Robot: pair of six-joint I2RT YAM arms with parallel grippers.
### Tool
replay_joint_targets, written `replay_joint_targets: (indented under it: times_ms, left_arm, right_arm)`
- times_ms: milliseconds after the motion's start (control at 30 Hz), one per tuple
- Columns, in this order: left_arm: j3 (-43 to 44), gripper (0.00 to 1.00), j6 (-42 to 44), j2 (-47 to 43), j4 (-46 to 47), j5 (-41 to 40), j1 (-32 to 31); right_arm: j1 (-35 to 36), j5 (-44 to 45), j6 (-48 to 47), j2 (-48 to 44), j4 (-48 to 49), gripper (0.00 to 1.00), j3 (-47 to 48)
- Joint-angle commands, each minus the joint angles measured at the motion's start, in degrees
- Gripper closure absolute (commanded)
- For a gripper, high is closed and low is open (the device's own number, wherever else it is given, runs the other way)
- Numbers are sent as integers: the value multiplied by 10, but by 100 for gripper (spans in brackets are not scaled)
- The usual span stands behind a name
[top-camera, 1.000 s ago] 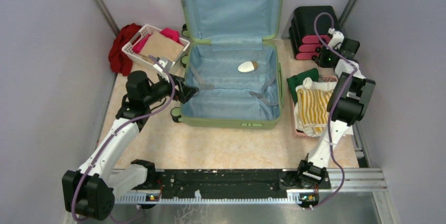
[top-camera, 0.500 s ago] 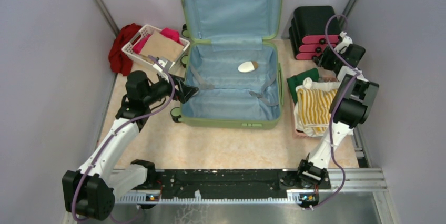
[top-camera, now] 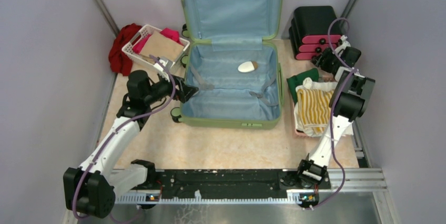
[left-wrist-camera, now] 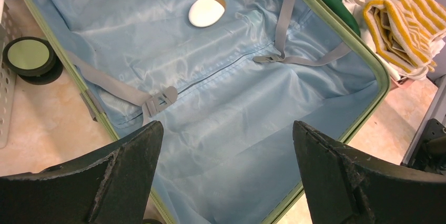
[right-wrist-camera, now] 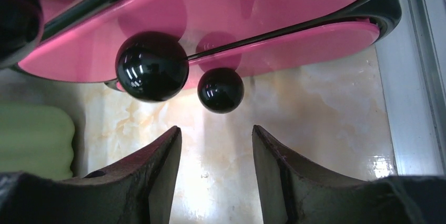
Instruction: Open, take out, and arrange the luggage
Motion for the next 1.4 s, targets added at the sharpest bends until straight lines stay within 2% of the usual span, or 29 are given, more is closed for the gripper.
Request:
replay_joint_targets:
  times_ms: [0,267,667,1067,1200,1333,1367]
  left_arm:
    - [6,1,6,5,9,-2,5]
    - [7,1,9,12,5,-8,6]
    - [7,1,11,9,3,-11,6]
    - [6,1,6,-5,7,-2,6]
    - [5,1,3,-10,11,2,6]
    - [5,1,2,-11,12,2,6]
    - [5,1,3,-11,11,1,6]
  right_arm:
    - [6,-3,54,18,55,48,42]
    - [14,6,91,41,75,51,60]
    - [13,-6,105,36,91,80,45]
    - [-10,4,74,-53,55,84,-65]
    - [-15,-4,64,-80,64,81,-97]
    - [-17,-24,86,-72,82,52,-84]
    - [-17,-25,90,-67,83,47,-75]
